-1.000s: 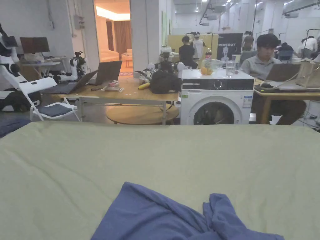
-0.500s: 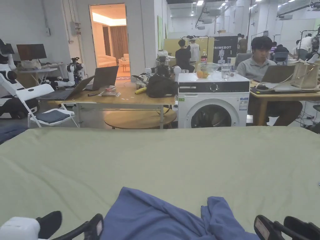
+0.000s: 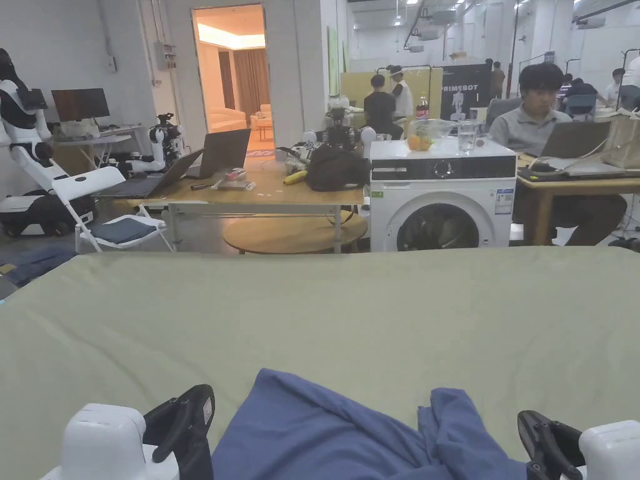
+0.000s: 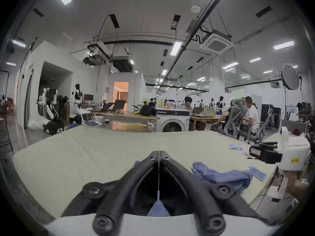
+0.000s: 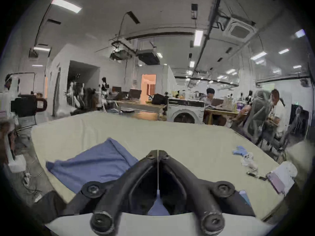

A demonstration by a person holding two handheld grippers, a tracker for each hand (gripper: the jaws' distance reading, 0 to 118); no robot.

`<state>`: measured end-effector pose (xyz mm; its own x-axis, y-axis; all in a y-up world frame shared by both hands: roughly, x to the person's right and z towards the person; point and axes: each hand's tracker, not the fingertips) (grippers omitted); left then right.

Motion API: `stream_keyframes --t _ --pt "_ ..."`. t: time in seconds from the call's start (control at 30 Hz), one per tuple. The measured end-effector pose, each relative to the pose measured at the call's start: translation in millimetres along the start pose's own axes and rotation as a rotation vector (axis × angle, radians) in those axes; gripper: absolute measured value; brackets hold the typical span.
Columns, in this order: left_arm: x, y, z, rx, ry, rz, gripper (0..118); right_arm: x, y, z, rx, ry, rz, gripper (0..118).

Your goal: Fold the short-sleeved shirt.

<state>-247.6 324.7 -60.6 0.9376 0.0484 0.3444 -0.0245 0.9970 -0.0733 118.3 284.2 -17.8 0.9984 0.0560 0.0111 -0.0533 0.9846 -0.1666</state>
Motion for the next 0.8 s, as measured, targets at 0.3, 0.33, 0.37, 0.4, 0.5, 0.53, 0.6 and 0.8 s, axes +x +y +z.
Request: stream_keyframes --t 0.3,0.33,0.37,0.4,0.5,0.53,0.6,0.8 --pt "-72.5 -29.0 14.6 -0.205 0.156 0.171 0 6.7 -5.4 1.0 -0.055 0.093 -0.093 0" --pt "-82.8 -39.9 10.3 -0.288 0.163 0.208 12 8.2 -7.4 1.0 -0.064 0.107 -0.107 0" --pt "-93.2 -49.9 6.6 -0.343 0.169 0.24 29 9.3 -9.5 0.8 -0.07 0.116 -0.117 0" --pt "-101.9 -65.5 3.3 -0.449 0.156 0.305 52 10.4 -11.8 0.1 -0.08 0.127 -0.128 0" --pt "-117.3 -103.3 -16.0 -0.549 0.142 0.355 69 10.8 -14.5 -3.7 -0.115 0.147 -0.161 0" --pt "-120.0 -114.1 -23.6 -0.605 0.15 0.346 69 12.1 -15.9 -4.2 -0.123 0.156 -0.171 0" --pt "-120.5 -130.3 -33.9 -0.685 0.15 0.342 68 14.5 -17.7 -3.7 -0.139 0.166 -0.182 0" --pt "-121.9 -157.0 -39.5 -0.735 0.188 0.361 1 24.1 -26.4 0.3 -0.191 0.134 -0.139 0"
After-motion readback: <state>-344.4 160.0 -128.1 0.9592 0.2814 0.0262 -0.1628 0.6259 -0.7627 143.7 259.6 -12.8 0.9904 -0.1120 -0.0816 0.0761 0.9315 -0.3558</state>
